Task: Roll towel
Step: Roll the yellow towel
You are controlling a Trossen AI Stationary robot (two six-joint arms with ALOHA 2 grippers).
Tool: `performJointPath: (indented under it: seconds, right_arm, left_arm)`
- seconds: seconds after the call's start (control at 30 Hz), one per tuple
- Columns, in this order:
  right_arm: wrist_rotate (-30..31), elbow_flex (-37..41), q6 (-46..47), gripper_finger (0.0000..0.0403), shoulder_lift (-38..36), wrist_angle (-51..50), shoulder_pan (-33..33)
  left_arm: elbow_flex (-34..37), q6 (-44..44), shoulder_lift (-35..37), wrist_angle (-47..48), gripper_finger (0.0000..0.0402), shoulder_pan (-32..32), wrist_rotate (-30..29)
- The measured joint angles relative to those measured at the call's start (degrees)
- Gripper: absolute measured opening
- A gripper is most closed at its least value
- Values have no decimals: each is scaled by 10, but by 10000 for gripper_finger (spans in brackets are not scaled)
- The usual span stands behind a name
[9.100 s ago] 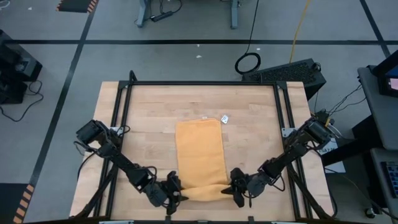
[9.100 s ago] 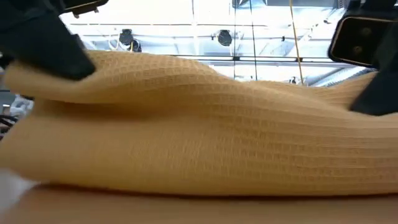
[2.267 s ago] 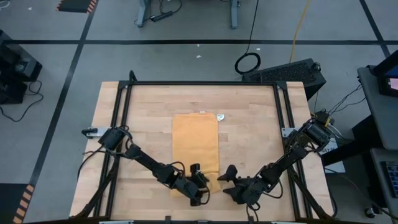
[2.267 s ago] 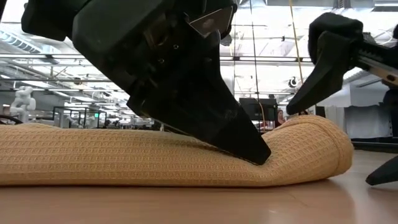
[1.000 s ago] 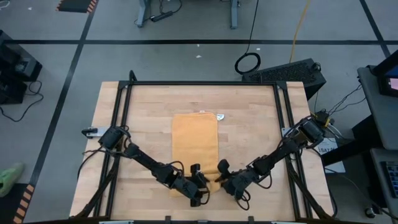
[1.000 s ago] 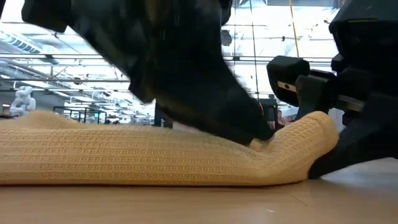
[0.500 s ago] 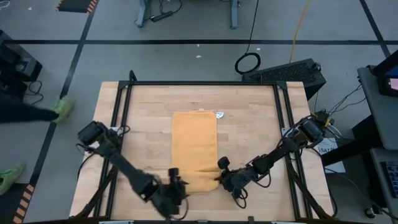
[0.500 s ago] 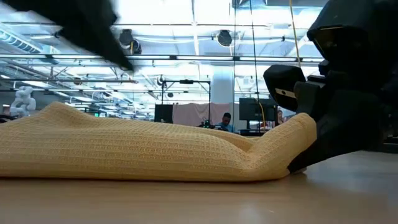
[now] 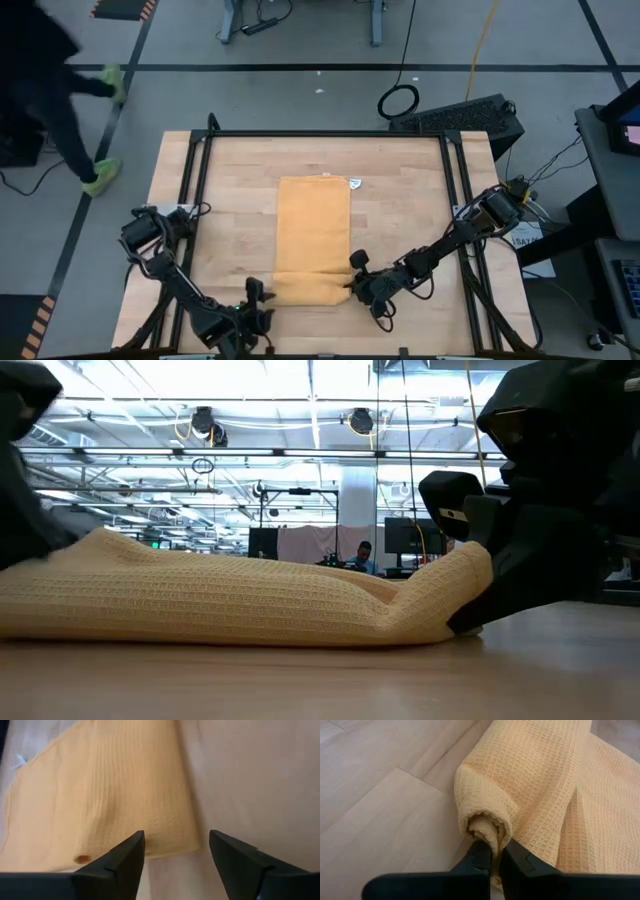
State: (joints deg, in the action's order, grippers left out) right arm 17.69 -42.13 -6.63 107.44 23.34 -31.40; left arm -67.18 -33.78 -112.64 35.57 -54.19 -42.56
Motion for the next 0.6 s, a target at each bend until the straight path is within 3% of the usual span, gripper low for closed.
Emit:
performJointPath:
  seconds: [0.33,0.6]
  right_arm:
    - [0,0,23,5,0,-5,0]
    - [0,0,26,5,0,-5,0]
  left_arm:
    - [39,28,-10,-22,301,-3,-57]
    - [77,58,-7,-112,286,11,-70]
